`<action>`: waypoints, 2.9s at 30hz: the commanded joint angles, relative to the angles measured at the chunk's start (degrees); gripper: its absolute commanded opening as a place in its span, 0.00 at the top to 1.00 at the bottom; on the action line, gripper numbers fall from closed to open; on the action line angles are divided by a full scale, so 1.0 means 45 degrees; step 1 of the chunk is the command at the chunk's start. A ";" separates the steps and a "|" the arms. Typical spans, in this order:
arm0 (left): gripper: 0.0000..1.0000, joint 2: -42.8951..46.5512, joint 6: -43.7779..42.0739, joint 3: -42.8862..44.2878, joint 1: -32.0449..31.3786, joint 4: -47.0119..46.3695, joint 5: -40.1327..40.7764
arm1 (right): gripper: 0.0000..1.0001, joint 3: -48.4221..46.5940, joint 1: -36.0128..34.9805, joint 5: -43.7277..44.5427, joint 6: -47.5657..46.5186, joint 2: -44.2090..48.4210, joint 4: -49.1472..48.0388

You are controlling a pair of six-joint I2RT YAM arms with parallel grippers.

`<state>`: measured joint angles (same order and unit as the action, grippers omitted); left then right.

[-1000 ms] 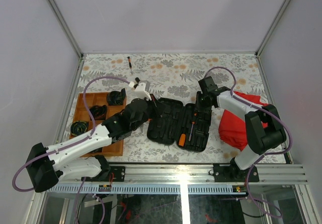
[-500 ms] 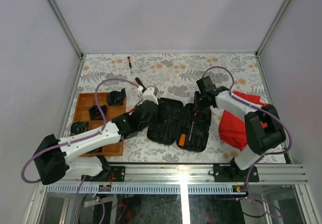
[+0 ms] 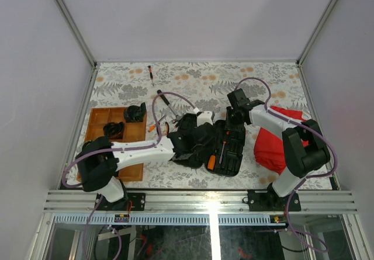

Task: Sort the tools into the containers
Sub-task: Adjust the screwdriver in the storage box.

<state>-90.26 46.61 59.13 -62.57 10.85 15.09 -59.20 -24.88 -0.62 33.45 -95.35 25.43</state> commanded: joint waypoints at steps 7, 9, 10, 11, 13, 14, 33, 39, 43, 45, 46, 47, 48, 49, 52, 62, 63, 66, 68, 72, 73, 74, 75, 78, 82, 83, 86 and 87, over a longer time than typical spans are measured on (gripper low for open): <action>0.76 -0.2467 -0.0043 0.1871 -0.0692 0.1049 -0.0700 | 0.73 -0.0039 -0.0113 0.0524 -0.0150 -0.0647 0.0307; 0.76 -0.2784 -0.0055 0.2089 -0.0695 0.1253 -0.0805 | 0.74 -0.0036 -0.0098 0.0494 -0.0158 -0.0627 0.0296; 0.76 -0.2930 -0.0064 0.2174 -0.0702 0.1303 -0.0899 | 0.74 -0.0032 -0.0113 0.0491 -0.0167 -0.0615 0.0302; 0.76 -0.3036 -0.0091 0.2218 -0.0701 0.1317 -0.0967 | 0.74 -0.0031 -0.0100 0.0473 -0.0180 -0.0614 0.0305; 0.76 -0.3172 -0.0139 0.2232 -0.0696 0.1334 -0.1098 | 0.74 -0.0034 -0.0096 0.0470 -0.0197 -0.0607 0.0306; 0.77 -0.3203 -0.0160 0.2240 -0.0700 0.1372 -0.1102 | 0.74 -0.0044 -0.0110 0.0456 -0.0206 -0.0591 0.0306; 1.00 -0.4117 -0.0554 0.2865 -0.0690 0.2193 -0.1165 | 0.76 0.0033 -0.0103 0.0295 -0.0344 -0.0772 0.0305; 1.00 -0.4576 -0.0515 0.3290 -0.0787 0.3498 -0.0970 | 0.77 0.0003 -0.0097 0.0438 -0.0404 -0.0930 0.0494; 1.00 -0.4984 -0.0405 0.3488 -0.0998 0.4335 -0.0836 | 0.77 0.0038 -0.0100 0.0456 -0.0403 -0.1124 0.0591; 1.00 -0.5163 -0.0309 0.3515 -0.1123 0.4568 -0.0755 | 0.77 0.0083 -0.0105 0.0451 -0.0420 -0.1252 0.0632; 1.00 -0.5231 -0.0300 0.3533 -0.1234 0.4723 -0.0673 | 0.77 0.0122 -0.0111 0.0414 -0.0454 -0.1311 0.0652; 1.00 -0.5301 -0.0282 0.3624 -0.1316 0.4894 -0.0550 | 0.77 0.0144 -0.0105 0.0380 -0.0475 -0.1384 0.0676; 1.00 -0.5390 -0.0280 0.3752 -0.1388 0.5042 -0.0476 | 0.77 0.0196 -0.0104 0.0371 -0.0492 -0.1442 0.0677; 1.00 -0.5501 -0.0280 0.3920 -0.1416 0.5197 -0.0487 | 0.77 0.0259 -0.0096 0.0371 -0.0499 -0.1511 0.0695; 1.00 -0.5864 -0.0280 0.4154 -0.1437 0.5485 -0.0542 | 0.80 0.0408 -0.0102 0.0352 -0.0573 -0.1640 0.0696; 1.00 -0.6583 0.0241 0.3959 -0.1442 0.5806 -0.1365 | 0.93 0.0371 -0.0106 0.0588 -0.0861 -0.1938 0.0819; 1.00 -0.6627 0.0247 0.4019 -0.1445 0.5977 -0.1433 | 0.93 0.0364 -0.0111 0.0605 -0.0838 -0.1924 0.0839; 1.00 -0.6916 0.0145 0.4282 -0.1408 0.6313 -0.1834 | 0.95 0.0397 -0.0103 0.0608 -0.0797 -0.1877 0.0843; 1.00 -0.7066 0.0093 0.4339 -0.1347 0.6342 -0.2055 | 0.96 0.0464 -0.0103 0.0597 -0.0796 -0.1862 0.0832; 1.00 -0.7319 0.0041 0.4464 -0.1020 0.6221 -0.2628 | 1.00 0.0651 -0.0102 0.0900 -0.0825 -0.2027 0.0833; 1.00 -0.7369 0.0019 0.4460 -0.0926 0.6133 -0.2821 | 1.00 0.0640 -0.0113 0.0949 -0.0873 -0.2140 0.0899; 1.00 -0.7394 -0.0027 0.4403 -0.0797 0.5966 -0.3077 | 1.00 0.0627 -0.0100 0.0997 -0.0915 -0.2225 0.0932; 1.00 -0.7476 -0.0077 0.4384 -0.0659 0.5874 -0.3295 | 1.00 0.0649 -0.0108 0.1056 -0.0949 -0.2277 0.0948; 1.00 -0.7755 -0.0275 0.4443 -0.0324 0.5767 -0.3751 | 1.00 0.0590 -0.0105 0.1304 -0.0959 -0.2474 0.0972; 1.00 -0.8181 -0.0434 0.4652 -0.0179 0.5787 -0.4239 | 1.00 0.0513 -0.0097 0.1582 -0.0924 -0.2745 0.1082; 1.00 -0.8280 -0.0445 0.4713 -0.0157 0.5759 -0.4324 | 1.00 0.0533 -0.0108 0.1674 -0.0912 -0.2779 0.1089; 1.00 -0.8604 -0.0631 0.5106 -0.0126 0.5852 -0.4655 | 1.00 0.0535 -0.0115 0.2101 -0.0950 -0.2959 0.1276; 1.00 -0.8802 -0.0675 0.5270 -0.0121 0.5894 -0.4744 | 1.00 0.0560 -0.0122 0.2220 -0.0969 -0.2940 0.1328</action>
<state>-117.08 45.87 85.12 -63.37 34.61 4.51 -62.15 -24.23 -0.80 31.53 -99.72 28.82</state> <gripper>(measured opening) 0.003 0.272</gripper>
